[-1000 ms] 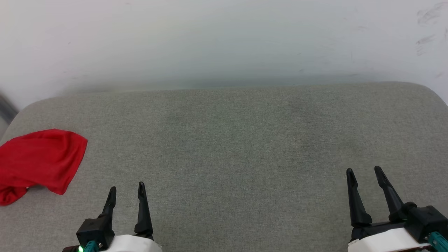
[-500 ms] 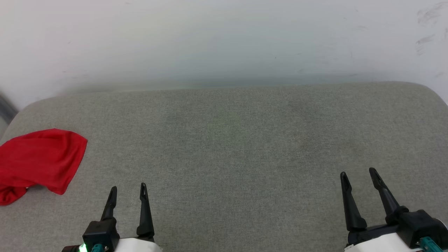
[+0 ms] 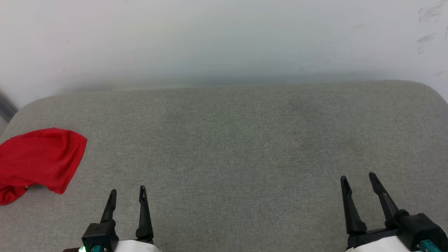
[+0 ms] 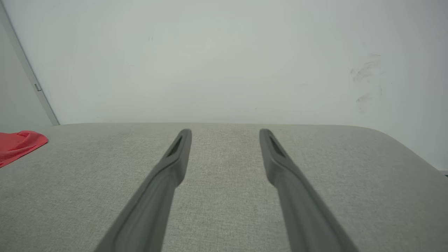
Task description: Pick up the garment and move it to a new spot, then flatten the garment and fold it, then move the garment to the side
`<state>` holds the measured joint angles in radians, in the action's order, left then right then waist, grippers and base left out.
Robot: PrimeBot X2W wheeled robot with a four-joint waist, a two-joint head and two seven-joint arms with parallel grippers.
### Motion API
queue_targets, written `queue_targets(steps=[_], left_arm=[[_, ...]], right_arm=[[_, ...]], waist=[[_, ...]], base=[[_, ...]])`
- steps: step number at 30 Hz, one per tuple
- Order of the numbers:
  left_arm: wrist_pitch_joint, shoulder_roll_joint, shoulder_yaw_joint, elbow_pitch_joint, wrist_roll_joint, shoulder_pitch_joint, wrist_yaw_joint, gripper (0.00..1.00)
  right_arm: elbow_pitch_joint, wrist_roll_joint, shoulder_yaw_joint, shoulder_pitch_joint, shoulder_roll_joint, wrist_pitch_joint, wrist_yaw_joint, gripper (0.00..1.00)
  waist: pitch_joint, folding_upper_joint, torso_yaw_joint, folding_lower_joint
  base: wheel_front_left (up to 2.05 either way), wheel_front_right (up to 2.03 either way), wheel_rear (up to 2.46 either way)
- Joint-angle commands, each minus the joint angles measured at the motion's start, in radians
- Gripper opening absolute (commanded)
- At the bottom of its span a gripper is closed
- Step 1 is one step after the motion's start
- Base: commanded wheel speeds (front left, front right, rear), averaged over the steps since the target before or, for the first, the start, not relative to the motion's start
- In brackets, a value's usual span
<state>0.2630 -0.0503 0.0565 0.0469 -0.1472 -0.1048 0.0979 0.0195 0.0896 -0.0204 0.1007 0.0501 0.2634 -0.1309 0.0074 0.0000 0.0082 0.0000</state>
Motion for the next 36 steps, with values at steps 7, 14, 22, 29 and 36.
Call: queue_targets(steps=[7, 14, 22, 29, 36], left_arm=[[0.003, 0.000, -0.006, 0.008, -0.012, -0.003, -0.002, 1.00], [0.003, 0.000, -0.009, 0.009, -0.009, 0.003, 0.001, 1.00], [0.003, 0.000, -0.017, 0.011, -0.006, 0.016, 0.012, 1.00], [0.003, 0.000, -0.033, 0.010, -0.009, 0.002, 0.023, 1.00], [0.003, 0.000, -0.051, 0.004, -0.016, 0.003, 0.021, 1.00]], right_arm=[[0.006, 0.013, -0.005, 0.004, 0.000, 0.002, 0.000, 1.00], [0.002, 0.008, -0.003, 0.005, 0.000, 0.002, 0.000, 1.00], [-0.003, 0.005, -0.009, 0.007, 0.000, 0.002, 0.000, 1.00], [-0.004, 0.002, -0.023, 0.006, 0.000, 0.002, 0.000, 1.00], [-0.010, -0.005, -0.031, 0.005, 0.000, 0.002, 0.000, 1.00]], waist=[[0.002, 0.0000, -0.004, 0.0000], [0.003, 0.0000, 0.001, 0.0000], [0.000, 0.0000, 0.057, 0.0000], [-0.006, 0.0000, 0.140, 0.0000], [-0.001, 0.0000, 0.244, 0.0000]], base=[[0.00, 0.00, 0.00], [0.00, 0.00, 0.00], [0.00, 0.00, 0.00], [0.00, 0.00, 0.00], [0.00, 0.00, 0.00]])
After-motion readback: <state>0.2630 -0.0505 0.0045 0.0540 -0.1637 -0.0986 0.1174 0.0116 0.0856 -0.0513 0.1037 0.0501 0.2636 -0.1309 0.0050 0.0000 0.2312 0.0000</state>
